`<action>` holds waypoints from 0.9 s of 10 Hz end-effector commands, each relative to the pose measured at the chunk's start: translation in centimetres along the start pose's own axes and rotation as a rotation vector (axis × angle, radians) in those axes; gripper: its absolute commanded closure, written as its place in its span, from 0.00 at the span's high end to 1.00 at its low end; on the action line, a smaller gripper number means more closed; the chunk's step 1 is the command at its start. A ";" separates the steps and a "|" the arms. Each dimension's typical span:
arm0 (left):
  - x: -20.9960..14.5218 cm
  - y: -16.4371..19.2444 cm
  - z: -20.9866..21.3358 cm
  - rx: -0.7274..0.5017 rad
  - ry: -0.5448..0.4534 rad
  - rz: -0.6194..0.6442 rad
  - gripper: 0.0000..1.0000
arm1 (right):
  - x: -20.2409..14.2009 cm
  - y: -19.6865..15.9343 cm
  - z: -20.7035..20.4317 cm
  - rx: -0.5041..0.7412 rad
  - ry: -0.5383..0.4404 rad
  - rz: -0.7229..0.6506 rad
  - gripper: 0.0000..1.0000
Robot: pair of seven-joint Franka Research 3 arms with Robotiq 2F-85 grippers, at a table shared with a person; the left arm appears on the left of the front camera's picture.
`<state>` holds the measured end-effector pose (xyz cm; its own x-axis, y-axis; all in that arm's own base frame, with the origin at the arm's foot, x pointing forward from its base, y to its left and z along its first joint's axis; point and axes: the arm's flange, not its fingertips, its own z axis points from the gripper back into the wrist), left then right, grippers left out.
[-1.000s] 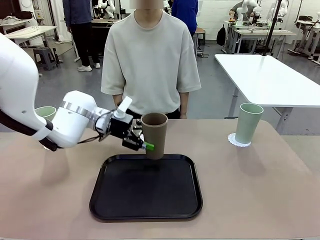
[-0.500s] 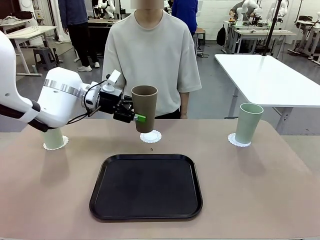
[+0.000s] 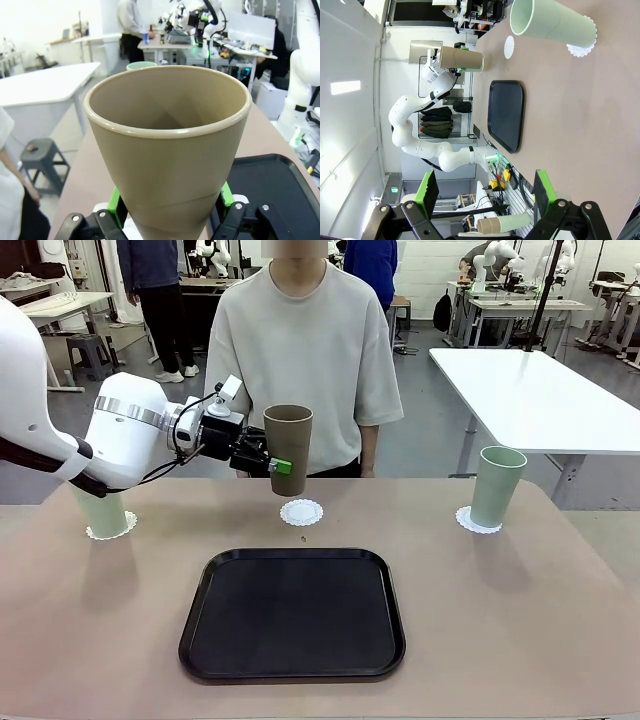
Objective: Place coasters on the table and set cups on them.
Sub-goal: Take one Reusable plastic cup from the Flat Tray and place it on a coaster set by the human.
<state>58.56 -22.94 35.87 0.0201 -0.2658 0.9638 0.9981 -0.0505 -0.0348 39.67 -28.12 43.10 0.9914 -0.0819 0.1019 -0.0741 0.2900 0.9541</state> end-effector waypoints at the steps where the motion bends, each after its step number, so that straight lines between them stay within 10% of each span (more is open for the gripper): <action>1: 0.4 -0.8 0.0 -0.015 0.000 -0.018 0.00 | 0.1 0.1 -0.1 -0.002 -0.007 0.004 1.00; 3: 0.4 -0.8 0.0 -0.015 0.000 -0.018 0.00 | 0.1 0.1 -0.1 -0.002 -0.007 0.004 1.00; 4: 0.2 -0.1 -0.2 -0.004 -0.001 -0.003 0.84 | 0.1 0.1 -0.1 -0.002 -0.007 0.004 1.00; 9: -1.9 6.6 -1.9 -0.068 -0.012 0.012 0.84 | 0.1 0.1 -0.1 -0.002 -0.007 0.004 1.00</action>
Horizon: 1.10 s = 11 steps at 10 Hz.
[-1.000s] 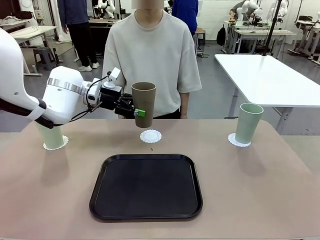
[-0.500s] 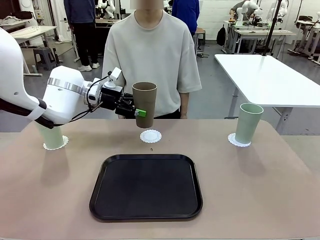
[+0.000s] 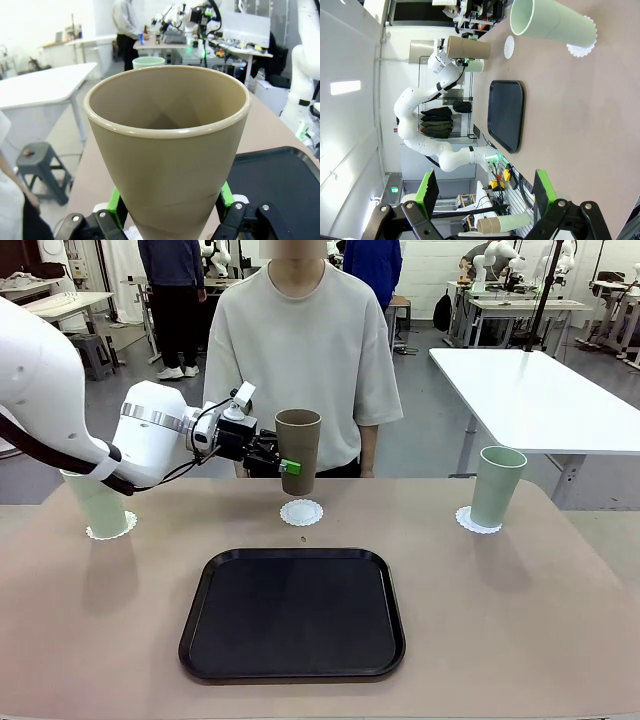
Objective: Place coasters on the table and set cups on them.
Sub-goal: Take one Reusable plastic cup from the Flat Tray and place it on a coaster set by the human.
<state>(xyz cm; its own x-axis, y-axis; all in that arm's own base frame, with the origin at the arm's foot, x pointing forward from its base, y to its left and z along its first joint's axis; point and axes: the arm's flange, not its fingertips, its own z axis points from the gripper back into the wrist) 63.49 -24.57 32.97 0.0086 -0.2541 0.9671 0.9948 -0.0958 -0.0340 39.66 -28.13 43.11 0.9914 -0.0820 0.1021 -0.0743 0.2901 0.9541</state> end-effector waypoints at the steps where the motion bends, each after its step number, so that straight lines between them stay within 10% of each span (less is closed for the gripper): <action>1: -0.5 1.7 0.2 -0.023 -0.021 0.027 0.84 | 0.1 0.0 -0.1 -0.002 -0.007 0.004 1.00; 11: -3.6 2.3 -1.0 -0.080 -0.024 0.008 0.84 | 0.1 0.0 -0.1 -0.002 -0.007 0.004 1.00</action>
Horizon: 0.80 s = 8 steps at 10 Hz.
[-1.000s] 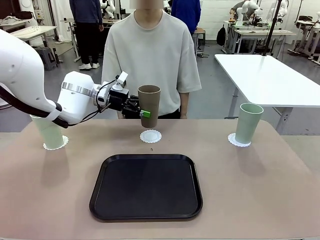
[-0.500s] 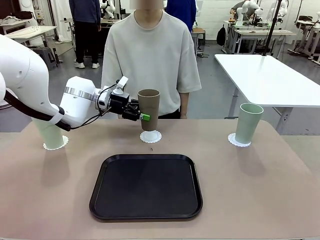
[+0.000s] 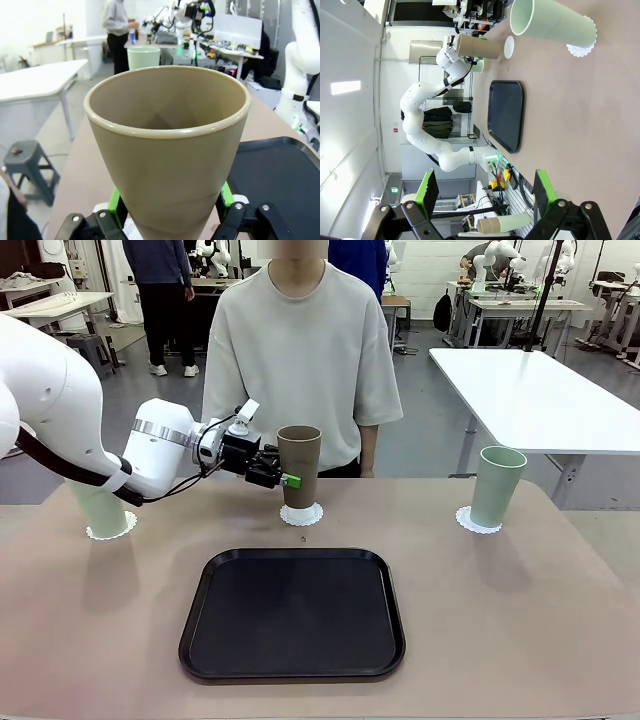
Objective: Place coasters on the table and set cups on them.
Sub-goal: Take one Reusable plastic cup from the Flat Tray and place it on a coaster set by the human.
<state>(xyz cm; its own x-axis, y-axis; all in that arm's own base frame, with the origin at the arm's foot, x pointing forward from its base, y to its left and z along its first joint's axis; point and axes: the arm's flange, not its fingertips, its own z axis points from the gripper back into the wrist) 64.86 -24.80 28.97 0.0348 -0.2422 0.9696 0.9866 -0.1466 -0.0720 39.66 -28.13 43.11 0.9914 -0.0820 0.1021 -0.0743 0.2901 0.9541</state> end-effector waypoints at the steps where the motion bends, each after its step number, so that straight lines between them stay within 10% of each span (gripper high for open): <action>1: -0.2 0.8 -0.1 -0.021 -0.009 -0.022 0.84 | 0.1 0.0 -0.1 -0.002 -0.007 0.004 1.00; 8: -2.2 1.7 -1.1 -0.024 0.024 -0.051 0.84 | 0.1 0.0 -0.1 -0.002 -0.007 0.004 1.00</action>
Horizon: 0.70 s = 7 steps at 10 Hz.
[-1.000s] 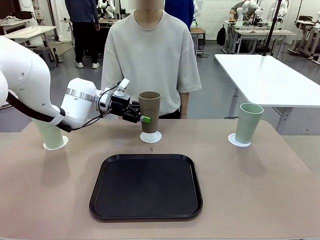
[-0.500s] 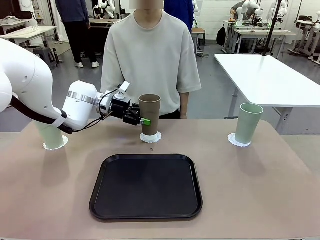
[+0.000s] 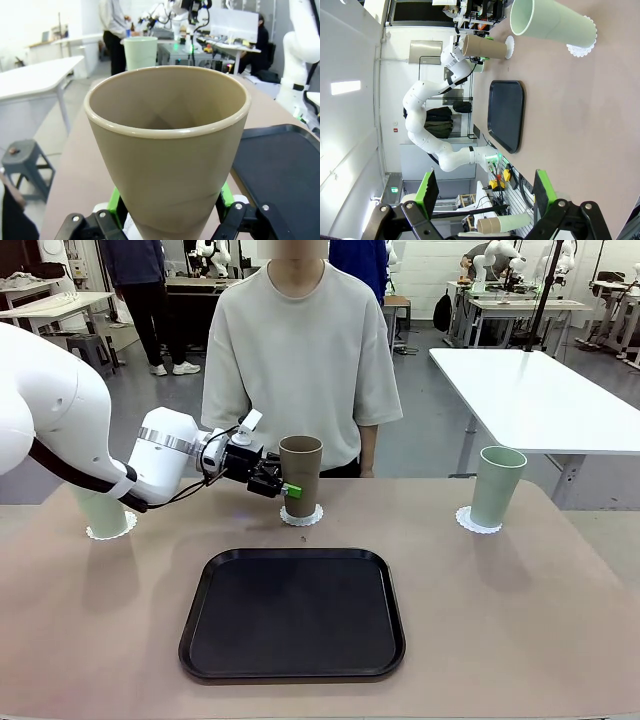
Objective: Place coasters on the table and set cups on them.
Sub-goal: Take one Reusable plastic cup from the Flat Tray and place it on a coaster set by the human.
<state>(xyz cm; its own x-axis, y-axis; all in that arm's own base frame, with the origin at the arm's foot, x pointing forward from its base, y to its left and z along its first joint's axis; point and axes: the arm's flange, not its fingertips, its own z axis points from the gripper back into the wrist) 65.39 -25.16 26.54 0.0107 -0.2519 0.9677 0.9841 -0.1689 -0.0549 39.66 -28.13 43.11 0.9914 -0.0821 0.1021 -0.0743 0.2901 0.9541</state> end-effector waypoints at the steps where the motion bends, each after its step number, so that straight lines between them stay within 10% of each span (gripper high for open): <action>1: -0.1 0.9 -0.4 -0.010 0.006 -0.028 0.84 | 0.1 0.0 -0.1 -0.002 -0.007 0.004 1.00; 7: -0.3 1.3 -0.7 -0.001 0.020 -0.032 0.84 | 0.1 0.0 -0.1 -0.002 -0.007 0.004 1.00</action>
<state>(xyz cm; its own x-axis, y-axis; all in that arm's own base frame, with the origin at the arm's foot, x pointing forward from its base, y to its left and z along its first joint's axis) 65.86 -25.62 26.04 -0.0013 -0.2492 0.9685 0.9848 -0.1683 -0.0420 39.66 -28.13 43.11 0.9914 -0.0820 0.1021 -0.0743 0.2901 0.9541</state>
